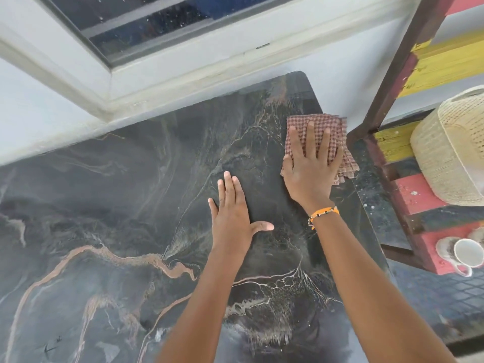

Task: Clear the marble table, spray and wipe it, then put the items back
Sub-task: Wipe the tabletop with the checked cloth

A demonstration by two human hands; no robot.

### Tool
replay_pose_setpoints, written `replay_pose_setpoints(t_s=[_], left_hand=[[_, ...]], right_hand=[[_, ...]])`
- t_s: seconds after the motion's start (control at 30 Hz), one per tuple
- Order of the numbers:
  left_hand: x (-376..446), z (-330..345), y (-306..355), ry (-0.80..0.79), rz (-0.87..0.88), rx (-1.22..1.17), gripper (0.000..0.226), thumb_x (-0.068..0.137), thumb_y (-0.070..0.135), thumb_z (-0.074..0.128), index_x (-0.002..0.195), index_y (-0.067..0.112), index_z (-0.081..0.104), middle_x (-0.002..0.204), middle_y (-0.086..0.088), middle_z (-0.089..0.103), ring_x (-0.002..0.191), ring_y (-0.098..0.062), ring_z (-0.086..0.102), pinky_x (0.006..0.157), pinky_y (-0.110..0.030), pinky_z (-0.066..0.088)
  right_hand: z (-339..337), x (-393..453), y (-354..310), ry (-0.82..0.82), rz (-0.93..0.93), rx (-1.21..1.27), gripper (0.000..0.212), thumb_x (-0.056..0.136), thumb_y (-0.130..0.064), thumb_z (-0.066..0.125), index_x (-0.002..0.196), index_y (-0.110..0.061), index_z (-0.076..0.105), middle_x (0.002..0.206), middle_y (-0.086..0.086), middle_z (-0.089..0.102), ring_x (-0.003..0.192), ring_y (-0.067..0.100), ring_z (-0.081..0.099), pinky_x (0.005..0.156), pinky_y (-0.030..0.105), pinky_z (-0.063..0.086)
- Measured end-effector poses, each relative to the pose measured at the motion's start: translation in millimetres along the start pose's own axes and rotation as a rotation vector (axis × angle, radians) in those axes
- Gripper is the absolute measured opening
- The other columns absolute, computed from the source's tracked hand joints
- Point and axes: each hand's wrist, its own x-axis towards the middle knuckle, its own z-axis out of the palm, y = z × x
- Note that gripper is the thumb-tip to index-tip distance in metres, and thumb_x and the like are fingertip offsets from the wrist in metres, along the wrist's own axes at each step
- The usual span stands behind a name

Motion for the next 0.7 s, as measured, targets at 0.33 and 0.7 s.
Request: replay_pose_setpoints(t_s=[0.33, 0.7], left_hand=[[15.2, 0.0, -10.1, -0.008, -0.044, 0.014, 0.121, 0.069, 0.066, 0.056, 0.146, 0.007, -0.017, 0.155, -0.006, -0.025, 0.144, -0.023, -0.018, 0.117, -0.046, 0.003], [13.4, 1.6, -10.2, -0.009, -0.044, -0.031, 0.122, 0.068, 0.068, 0.055, 0.145, 0.009, -0.018, 0.154, -0.004, -0.027, 0.144, -0.021, -0.02, 0.117, -0.046, -0.001]], right_hand=[[26.1, 86.0, -133.4, -0.153, -0.527, 0.015, 0.054, 0.095, -0.035, 0.035, 0.148, -0.036, 0.022, 0.16, -0.003, 0.014, 0.147, 0.029, 0.006, 0.115, 0.057, 0.0], [5.4, 138.4, -49.2, -0.022, -0.111, 0.067, 0.054, 0.096, -0.035, 0.034, 0.148, -0.034, 0.021, 0.16, -0.001, 0.013, 0.147, 0.031, 0.007, 0.116, 0.056, 0.002]])
